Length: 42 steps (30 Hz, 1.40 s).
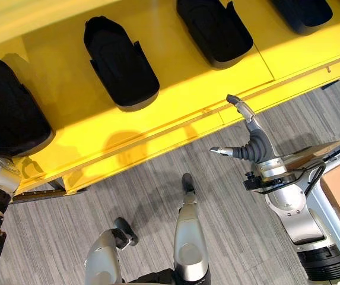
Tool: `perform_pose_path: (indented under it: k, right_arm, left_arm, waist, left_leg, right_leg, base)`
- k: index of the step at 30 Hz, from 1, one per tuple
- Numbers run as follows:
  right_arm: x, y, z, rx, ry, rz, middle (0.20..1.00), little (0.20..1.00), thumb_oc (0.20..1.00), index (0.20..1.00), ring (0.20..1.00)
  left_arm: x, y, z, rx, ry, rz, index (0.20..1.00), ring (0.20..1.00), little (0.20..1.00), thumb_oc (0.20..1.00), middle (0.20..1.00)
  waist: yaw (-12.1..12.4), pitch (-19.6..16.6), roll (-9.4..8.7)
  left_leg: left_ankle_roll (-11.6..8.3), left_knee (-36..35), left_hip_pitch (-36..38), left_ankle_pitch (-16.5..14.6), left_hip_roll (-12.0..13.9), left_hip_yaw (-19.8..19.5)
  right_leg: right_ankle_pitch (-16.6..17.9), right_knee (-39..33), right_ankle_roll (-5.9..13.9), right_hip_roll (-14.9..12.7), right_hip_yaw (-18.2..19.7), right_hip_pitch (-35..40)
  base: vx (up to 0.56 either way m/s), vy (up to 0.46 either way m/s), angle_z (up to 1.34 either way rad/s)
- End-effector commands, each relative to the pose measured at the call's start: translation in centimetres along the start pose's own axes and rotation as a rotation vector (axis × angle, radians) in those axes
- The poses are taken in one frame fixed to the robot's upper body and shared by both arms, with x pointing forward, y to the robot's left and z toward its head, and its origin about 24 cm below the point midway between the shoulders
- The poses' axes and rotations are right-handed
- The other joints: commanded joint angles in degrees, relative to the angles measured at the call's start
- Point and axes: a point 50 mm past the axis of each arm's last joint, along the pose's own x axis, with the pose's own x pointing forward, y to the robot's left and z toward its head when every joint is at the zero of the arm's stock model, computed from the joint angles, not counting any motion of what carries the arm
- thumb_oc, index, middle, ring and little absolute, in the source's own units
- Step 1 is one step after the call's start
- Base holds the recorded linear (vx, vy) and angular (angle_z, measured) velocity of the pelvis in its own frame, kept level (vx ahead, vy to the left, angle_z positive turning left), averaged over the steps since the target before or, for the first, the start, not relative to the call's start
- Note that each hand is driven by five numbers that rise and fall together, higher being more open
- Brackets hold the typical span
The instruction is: Move parts from the plastic box to the shelf.
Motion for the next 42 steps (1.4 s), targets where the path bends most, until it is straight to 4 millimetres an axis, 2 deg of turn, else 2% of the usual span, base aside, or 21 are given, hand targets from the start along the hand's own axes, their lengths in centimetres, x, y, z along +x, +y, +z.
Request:
perform_pose_path:
  k: [1,2,3,15,24,30,37,42]
  right_arm:
    - [0.3,-1.7,1.0,-0.014,-0.069,-0.063,1.0,1.0,1.0,1.0,1.0]
    - [0.3,-1.7,1.0,-0.016,-0.068,-0.061,1.0,1.0,1.0,1.0,1.0]
    - [0.4,-1.7,0.9,-0.018,-0.07,-0.061,1.0,1.0,1.0,1.0,1.0]
    - [0.4,-1.6,0.8,-0.011,-0.061,-0.049,1.0,1.0,1.0,1.0,1.0]
    - [0.4,-1.2,0.7,-0.003,-0.055,-0.037,1.0,1.0,1.0,1.0,1.0]
    - [0.2,-1.1,0.6,0.003,-0.047,-0.036,1.0,1.0,1.0,1.0,1.0]
    - [-0.3,-0.4,0.6,0.04,-0.047,-0.032,1.0,1.0,1.0,1.0,1.0]
    - [-0.7,0.2,0.6,0.062,-0.038,-0.028,1.0,1.0,1.0,1.0,1.0]
  left_arm:
    - [2.9,3.5,-2.9,0.151,-0.004,0.161,0.401,0.401,0.401,0.401,0.401]
    - [2.9,3.4,-2.9,0.148,-0.008,0.159,1.0,1.0,1.0,1.0,1.0]
    - [2.9,3.4,-2.8,0.147,-0.015,0.163,1.0,1.0,1.0,1.0,1.0]
    - [3.1,4.1,-1.9,0.193,-0.092,0.224,1.0,1.0,1.0,1.0,1.0]
    - [2.7,3.8,-2.4,0.154,-0.038,0.247,1.0,1.0,1.0,1.0,1.0]
    - [2.8,4.5,-2.9,0.125,0.003,0.33,1.0,1.0,1.0,1.0,1.0]
    - [2.5,6.4,-3.7,0.048,0.131,0.586,1.0,1.0,1.0,1.0,1.0]
    - [2.6,9.2,-2.1,-0.071,0.05,0.779,1.0,1.0,1.0,1.0,1.0]
  waist:
    - [0.78,-2.93,-1.22]
    - [0.76,-2.91,-1.17]
    - [0.61,-2.71,-1.41]
    - [0.53,-3.02,-1.13]
    - [0.71,-3.32,-0.96]
    - [0.94,-3.53,-0.84]
    - [1.37,-4.39,-0.87]
    - [2.15,-5.33,-0.58]
  left_leg:
    - [2.36,-3.34,1.08,4.52,-2.53,1.45]
    - [2.36,-3.33,1.04,4.52,-2.58,1.44]
    - [3.01,-3.47,0.56,5.94,-2.46,2.16]
    - [3.07,-4.14,0.71,6.3,-2.79,2.4]
    - [3.02,-5.34,1.25,6.97,-3.2,2.16]
    - [3.03,-5.98,1.66,7.22,-3.49,2.09]
    - [3.07,-7.33,2.58,7.72,-3.83,1.99]
    - [3.22,-9.43,3.84,8.35,-4.73,1.65]
  right_leg:
    - [-5.41,8.87,2.96,-3.59,-2.24,0.37]
    - [-5.43,8.94,2.94,-3.55,-2.17,0.3]
    - [-4.24,8.74,2.42,-3.52,-2.19,-0.24]
    - [-4.31,8.66,2.31,-3.62,-2.29,-0.33]
    - [-4.48,8.61,2.25,-3.55,-2.64,-0.1]
    - [-4.44,8.42,2.21,-3.65,-2.8,0.19]
    - [-4.66,8.2,2.22,-3.64,-3.14,0.86]
    - [-5.15,7.78,2.35,-3.44,-3.77,1.97]
  base:
    - [0.0,0.0,0.0]
    - [-0.09,-0.027,-0.02]
    - [-0.09,-0.029,0.0]
    - [-0.01,-0.002,0.0]
    - [0.0,-0.003,0.0]
    - [0.0,0.0,0.0]
    - [0.0,-0.043,0.0]
    - [0.01,-0.081,0.03]
